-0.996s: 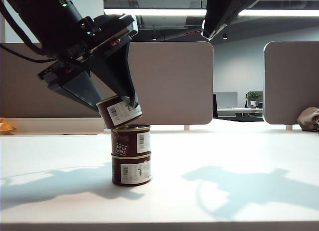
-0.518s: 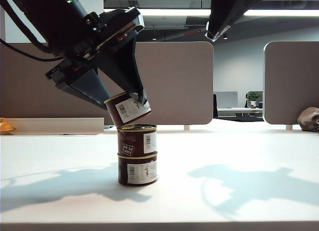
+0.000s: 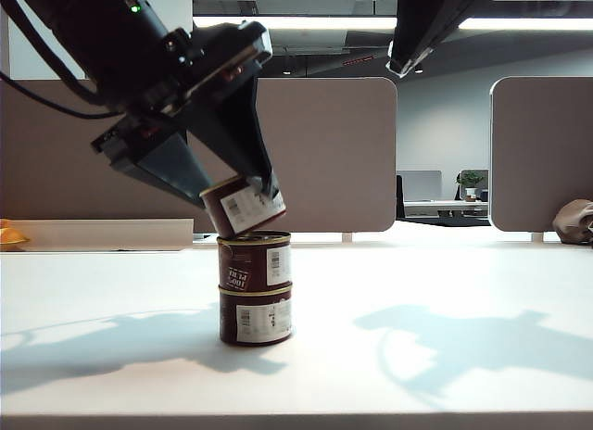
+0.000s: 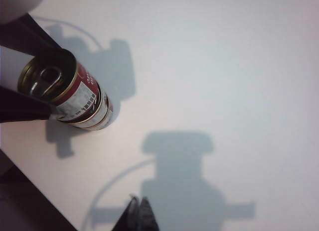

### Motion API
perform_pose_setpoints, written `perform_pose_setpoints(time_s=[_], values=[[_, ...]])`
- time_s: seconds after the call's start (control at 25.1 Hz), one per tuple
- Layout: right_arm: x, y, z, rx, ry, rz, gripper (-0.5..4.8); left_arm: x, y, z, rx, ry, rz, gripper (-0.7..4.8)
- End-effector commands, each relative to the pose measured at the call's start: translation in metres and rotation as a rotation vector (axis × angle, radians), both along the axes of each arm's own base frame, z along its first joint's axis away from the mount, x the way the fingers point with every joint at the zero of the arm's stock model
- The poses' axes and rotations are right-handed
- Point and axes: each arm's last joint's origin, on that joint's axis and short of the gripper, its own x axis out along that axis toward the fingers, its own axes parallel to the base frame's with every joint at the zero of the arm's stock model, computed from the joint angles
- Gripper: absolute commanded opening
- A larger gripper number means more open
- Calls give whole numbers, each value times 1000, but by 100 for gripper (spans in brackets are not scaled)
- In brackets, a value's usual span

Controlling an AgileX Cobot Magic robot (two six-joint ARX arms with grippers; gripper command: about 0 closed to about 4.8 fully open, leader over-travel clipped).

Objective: Pick up the cans one by one and stack them together.

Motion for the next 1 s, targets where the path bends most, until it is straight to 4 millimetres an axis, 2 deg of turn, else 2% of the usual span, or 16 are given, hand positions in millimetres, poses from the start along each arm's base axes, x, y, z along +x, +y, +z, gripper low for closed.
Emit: perform_pose_setpoints(time_s=[0.04,0.2,0.64,1.0], values=[[0,0,3,13,-14,5,-5,2,-2,-1,-3,3,5,156],[0,0,3,12,-14,7,-5,3,-2,-3,7,6,10,227],[0,0,4,14,-18,5,-5,-2,2,-6,53,53,4,230],[0,0,4,19,-23,5,-5,-3,4,-5,87,39,28,263]])
